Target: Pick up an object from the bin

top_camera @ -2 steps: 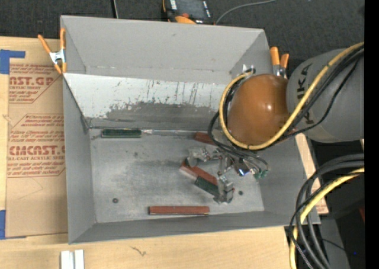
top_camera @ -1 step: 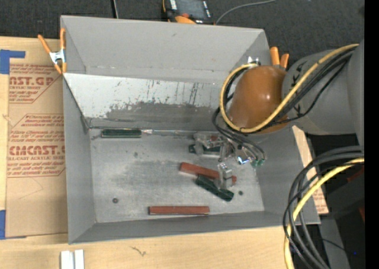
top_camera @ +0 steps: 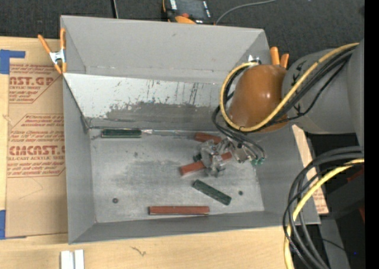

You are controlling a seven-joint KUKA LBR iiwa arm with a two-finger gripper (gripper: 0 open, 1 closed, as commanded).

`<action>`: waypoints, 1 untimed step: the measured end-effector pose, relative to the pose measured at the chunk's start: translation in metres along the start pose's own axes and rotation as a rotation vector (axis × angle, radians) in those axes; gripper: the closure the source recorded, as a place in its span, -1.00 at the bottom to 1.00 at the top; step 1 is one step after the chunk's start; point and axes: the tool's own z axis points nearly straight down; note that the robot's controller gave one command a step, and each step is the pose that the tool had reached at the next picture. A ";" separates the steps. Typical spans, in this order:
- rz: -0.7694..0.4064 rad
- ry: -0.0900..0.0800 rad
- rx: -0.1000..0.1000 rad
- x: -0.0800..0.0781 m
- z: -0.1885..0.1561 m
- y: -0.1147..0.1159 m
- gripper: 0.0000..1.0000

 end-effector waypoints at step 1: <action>0.000 0.008 -0.002 0.003 0.003 0.000 -1.00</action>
Offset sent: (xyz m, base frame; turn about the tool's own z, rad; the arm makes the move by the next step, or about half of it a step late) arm 0.0000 0.0000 0.0000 0.0000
